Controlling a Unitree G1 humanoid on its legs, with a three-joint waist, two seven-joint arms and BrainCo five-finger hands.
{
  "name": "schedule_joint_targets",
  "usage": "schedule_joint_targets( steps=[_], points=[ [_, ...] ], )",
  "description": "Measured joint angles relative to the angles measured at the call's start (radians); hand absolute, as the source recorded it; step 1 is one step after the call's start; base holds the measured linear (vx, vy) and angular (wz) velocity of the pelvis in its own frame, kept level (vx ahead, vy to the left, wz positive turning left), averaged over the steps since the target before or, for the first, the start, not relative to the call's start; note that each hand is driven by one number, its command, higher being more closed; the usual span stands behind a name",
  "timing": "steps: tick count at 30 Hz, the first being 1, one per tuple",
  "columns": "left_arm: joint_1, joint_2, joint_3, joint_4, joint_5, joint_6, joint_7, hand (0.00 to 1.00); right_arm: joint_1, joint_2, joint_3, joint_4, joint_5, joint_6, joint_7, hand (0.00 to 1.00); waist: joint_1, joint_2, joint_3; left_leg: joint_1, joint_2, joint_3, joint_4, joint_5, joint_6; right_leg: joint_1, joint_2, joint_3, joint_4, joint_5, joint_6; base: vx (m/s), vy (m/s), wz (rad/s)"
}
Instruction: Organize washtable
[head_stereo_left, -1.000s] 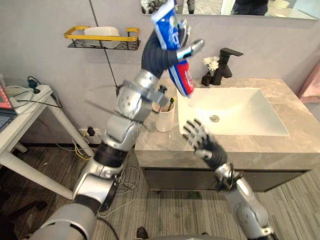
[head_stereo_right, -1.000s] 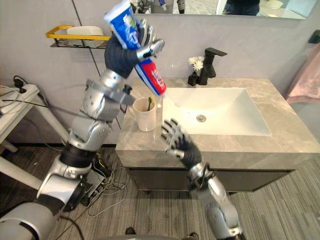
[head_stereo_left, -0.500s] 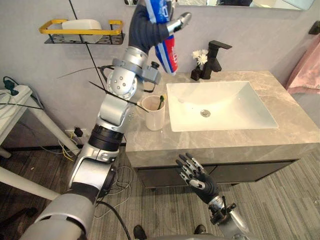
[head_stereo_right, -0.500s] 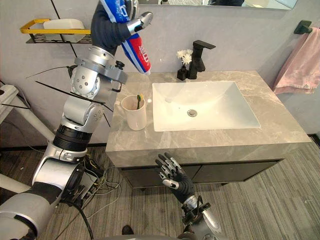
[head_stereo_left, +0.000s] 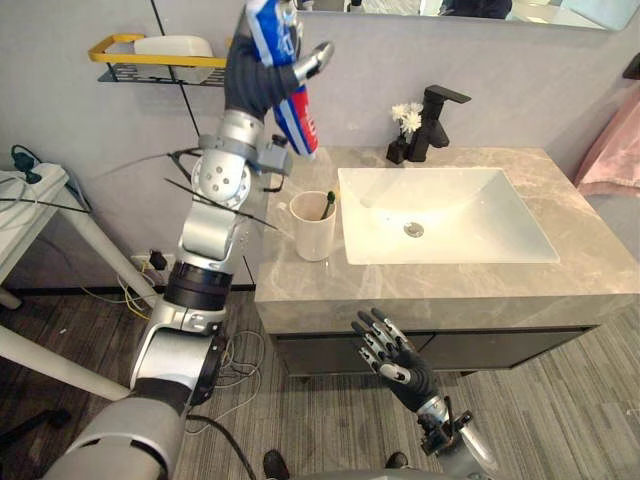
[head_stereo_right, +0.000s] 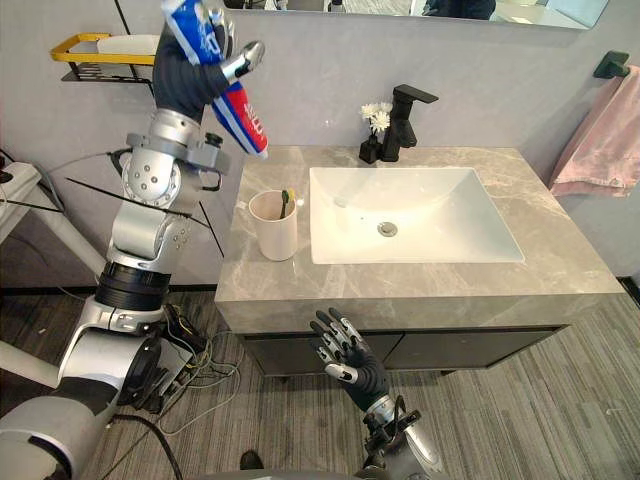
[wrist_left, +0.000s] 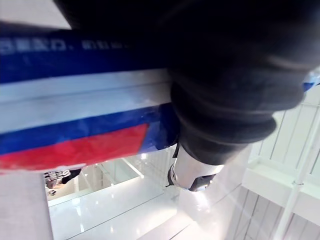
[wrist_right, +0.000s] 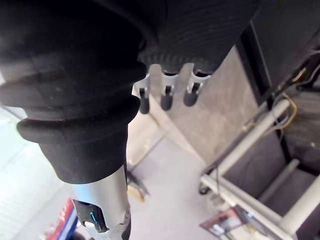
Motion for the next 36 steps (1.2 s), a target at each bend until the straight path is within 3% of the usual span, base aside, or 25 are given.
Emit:
schedule_joint_targets(
  steps=[36],
  points=[
    [0.105, -0.051, 0.002, 0.016, 0.000, 0.012, -0.004, 1.00, 0.017, -0.036, -0.001, 0.001, -0.011, 0.001, 0.001, 0.00, -0.001, -0.012, 0.009, -0.003, 0.005, 0.025, 0.000, 0.000, 0.000, -0.015, 0.003, 0.013, 0.001, 0.000, 0.000, 0.00, 0.000, 0.00]
  ],
)
